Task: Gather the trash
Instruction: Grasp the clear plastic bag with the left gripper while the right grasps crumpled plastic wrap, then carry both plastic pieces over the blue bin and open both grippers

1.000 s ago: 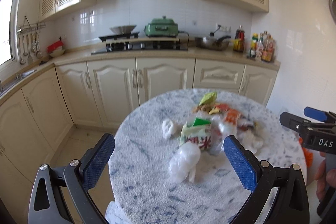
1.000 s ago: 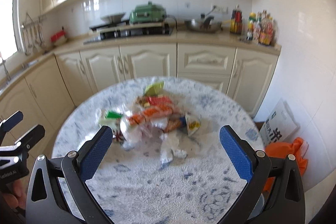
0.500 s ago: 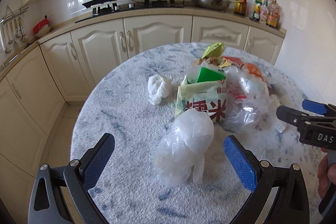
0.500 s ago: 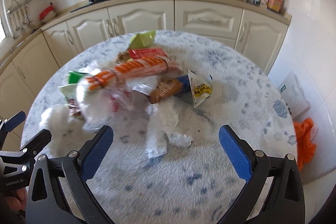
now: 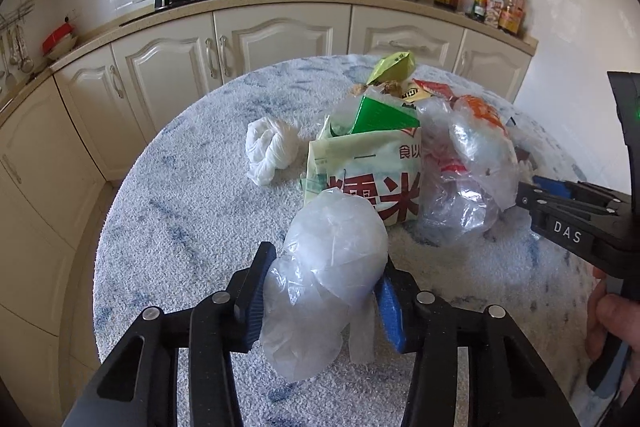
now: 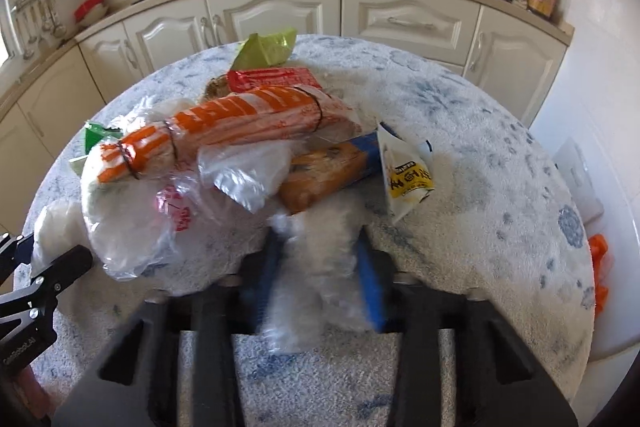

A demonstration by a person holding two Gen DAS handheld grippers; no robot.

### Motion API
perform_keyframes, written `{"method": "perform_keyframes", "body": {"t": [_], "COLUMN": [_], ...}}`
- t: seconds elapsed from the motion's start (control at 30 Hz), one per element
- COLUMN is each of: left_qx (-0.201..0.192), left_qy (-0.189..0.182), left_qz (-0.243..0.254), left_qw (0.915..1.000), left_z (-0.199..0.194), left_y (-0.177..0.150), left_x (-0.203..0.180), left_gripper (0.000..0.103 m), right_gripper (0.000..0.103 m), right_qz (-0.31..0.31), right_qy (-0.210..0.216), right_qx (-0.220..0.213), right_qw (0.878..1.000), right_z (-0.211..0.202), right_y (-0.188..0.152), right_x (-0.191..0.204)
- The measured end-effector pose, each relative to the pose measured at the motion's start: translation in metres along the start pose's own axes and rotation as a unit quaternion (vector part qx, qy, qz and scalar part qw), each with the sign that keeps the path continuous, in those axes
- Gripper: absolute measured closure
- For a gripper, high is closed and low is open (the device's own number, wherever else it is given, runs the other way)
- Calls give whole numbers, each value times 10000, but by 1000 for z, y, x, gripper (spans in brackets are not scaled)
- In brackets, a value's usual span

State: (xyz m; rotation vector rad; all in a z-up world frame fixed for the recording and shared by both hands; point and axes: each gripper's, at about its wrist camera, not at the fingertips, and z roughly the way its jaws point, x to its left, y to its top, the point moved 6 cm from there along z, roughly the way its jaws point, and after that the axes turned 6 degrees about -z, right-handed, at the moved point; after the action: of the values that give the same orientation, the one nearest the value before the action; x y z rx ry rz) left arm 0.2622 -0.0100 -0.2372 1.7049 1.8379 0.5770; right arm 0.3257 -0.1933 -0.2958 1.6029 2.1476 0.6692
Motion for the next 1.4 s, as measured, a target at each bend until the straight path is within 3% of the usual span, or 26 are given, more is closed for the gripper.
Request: {"method": "perform_keyframes", "body": {"t": [0.1, 0.33, 0.67, 1.07, 1.4], "left_qx": [-63, -211, -575, -1065, -1342], "left_qy": [-41, -142, -304, -620, -1209], "left_qz": [30, 12, 30, 245, 614], "left_qw": [10000, 9997, 9979, 9921, 9816], "left_z": [-3, -19, -61, -115, -141], "left_y": [-1, -16, -19, -10, 3], "left_x": [-1, -8, -27, -83, -160], "left_gripper": [62, 63, 63, 63, 63], "right_gripper": [83, 83, 83, 83, 83], "right_qz": [30, 106, 273, 595, 1024], "right_qy": [82, 177, 211, 440, 107], "right_qx": [0, -95, -557, -1228, -1779], "right_qw": [10000, 9997, 9979, 9897, 9787], "right_z": [-4, -27, -86, -155, -215], "right_y": [-4, -16, -25, -30, -44], "right_x": [1, -3, -19, -53, -115]}}
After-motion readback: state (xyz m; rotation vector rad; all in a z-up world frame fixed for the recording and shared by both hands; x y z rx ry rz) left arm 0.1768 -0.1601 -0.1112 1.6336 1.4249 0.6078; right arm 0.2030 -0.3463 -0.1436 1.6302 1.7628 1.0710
